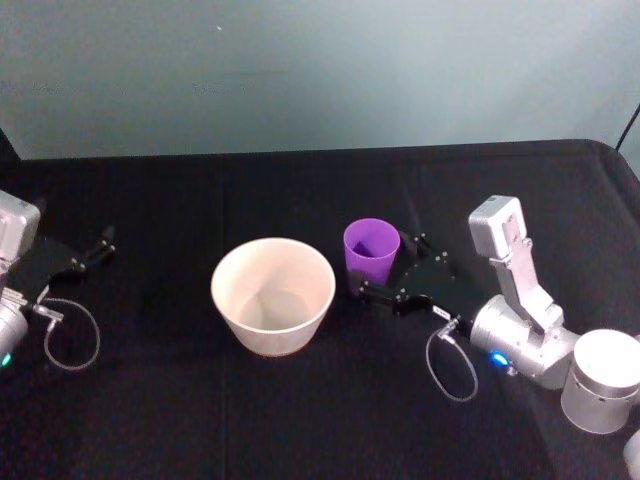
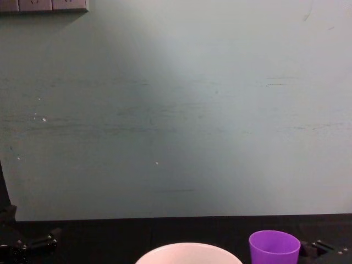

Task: Pick up the cup and pour the mung beans from the cup into the bowl.

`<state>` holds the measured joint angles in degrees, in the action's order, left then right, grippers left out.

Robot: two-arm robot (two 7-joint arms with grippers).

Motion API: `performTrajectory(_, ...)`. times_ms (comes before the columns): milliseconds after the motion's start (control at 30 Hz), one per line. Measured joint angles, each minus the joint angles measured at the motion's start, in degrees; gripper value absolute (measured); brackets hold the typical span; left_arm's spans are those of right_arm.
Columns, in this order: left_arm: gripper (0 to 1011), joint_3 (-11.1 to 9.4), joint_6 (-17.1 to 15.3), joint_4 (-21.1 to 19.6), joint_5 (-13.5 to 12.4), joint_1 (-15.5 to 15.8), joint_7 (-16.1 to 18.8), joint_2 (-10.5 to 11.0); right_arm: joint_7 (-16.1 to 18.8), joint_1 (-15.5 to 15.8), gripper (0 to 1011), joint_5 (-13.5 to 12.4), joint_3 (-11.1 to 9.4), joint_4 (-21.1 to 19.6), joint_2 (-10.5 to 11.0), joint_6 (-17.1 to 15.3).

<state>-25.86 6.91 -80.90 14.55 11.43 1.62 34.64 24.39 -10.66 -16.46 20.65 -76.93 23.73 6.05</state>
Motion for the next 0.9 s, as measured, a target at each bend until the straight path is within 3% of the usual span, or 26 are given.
performTrajectory(200, 1000, 0.0, 0.0, 0.0, 0.0, 0.0, 0.0, 0.0, 0.85, -0.97, 1003, 0.13, -0.49, 1.6, -1.21, -0.05)
performTrajectory(500, 1000, 0.0, 0.0, 0.0, 0.0, 0.0, 0.0, 0.0, 3.42, -2.36, 1003, -2.65, -1.39, 4.2, -2.46, -0.05)
performTrajectory(600, 1000, 0.0, 0.0, 0.0, 0.0, 0.0, 0.0, 0.0, 4.69, -2.87, 1003, -3.63, -1.27, 5.29, -2.63, 0.1)
performTrajectory(900, 1000, 0.0, 0.0, 0.0, 0.0, 0.0, 0.0, 0.0, 5.46, -3.81, 1002, -3.05, -0.1, 6.71, -2.68, 1.8)
